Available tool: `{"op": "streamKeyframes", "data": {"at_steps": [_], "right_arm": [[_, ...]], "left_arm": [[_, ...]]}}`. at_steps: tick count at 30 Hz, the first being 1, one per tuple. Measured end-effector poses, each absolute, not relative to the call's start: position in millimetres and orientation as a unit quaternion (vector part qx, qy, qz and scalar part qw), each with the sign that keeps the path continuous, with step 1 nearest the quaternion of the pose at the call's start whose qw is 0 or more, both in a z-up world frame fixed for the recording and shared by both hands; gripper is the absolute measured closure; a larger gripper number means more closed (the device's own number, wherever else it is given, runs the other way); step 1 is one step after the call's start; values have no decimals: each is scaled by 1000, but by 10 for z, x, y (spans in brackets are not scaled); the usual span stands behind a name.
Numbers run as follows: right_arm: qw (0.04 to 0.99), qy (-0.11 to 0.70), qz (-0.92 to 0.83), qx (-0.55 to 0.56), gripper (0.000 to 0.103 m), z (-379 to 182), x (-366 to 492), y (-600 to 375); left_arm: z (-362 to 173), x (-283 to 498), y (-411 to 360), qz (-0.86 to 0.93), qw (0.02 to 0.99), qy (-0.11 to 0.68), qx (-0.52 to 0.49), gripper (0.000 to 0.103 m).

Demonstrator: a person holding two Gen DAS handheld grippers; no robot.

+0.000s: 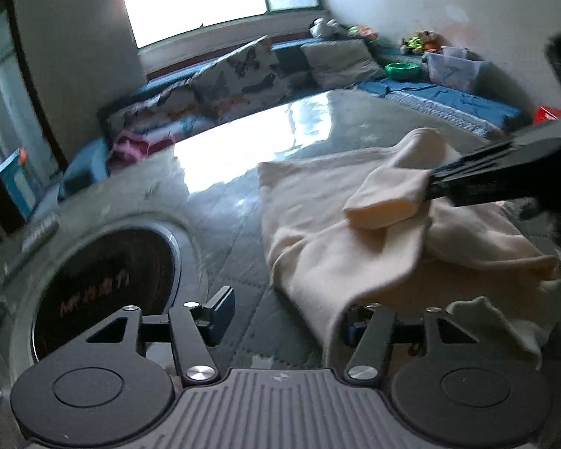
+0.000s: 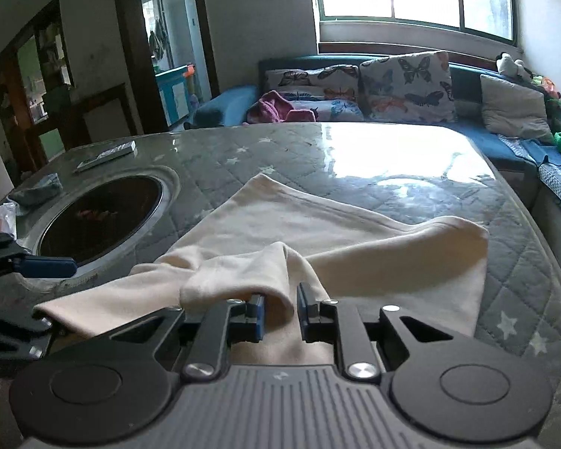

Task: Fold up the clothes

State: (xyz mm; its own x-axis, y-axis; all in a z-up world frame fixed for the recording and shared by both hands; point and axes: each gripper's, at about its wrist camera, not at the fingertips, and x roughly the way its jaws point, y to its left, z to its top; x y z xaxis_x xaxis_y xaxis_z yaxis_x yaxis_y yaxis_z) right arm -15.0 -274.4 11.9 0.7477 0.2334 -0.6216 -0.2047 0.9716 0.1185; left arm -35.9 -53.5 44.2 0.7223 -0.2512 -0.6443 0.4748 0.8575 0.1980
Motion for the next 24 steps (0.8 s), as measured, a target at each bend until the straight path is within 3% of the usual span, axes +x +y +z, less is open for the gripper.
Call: {"op": "streamKeyframes", "data": {"at_steps": [2,9,14,21,23,24], "right_arm": [[940,321,110,32,97,170,-188,-2801],[965,256,44,22,98,584,-601,-3248],[966,257,-28,27,98,694,-932,-3712],[954,295,4,58,91,484,-1088,-3770],[951,299,27,73,76,434,-1032,-3725],[949,301,41,81,72,404,-986,-3700]], "left_arm": [[466,-399,-600,-206,911,304,188,43],[530,-477,-791,-238,907,272,217,43],[498,-512,-978,-265,898,248,248,43],[311,-427,-1352,-292,877,239,298,43],[264,-374,-1395,-297,873,249,295,48],[246,-351,-1399,-297,872,255,293,58]]}}
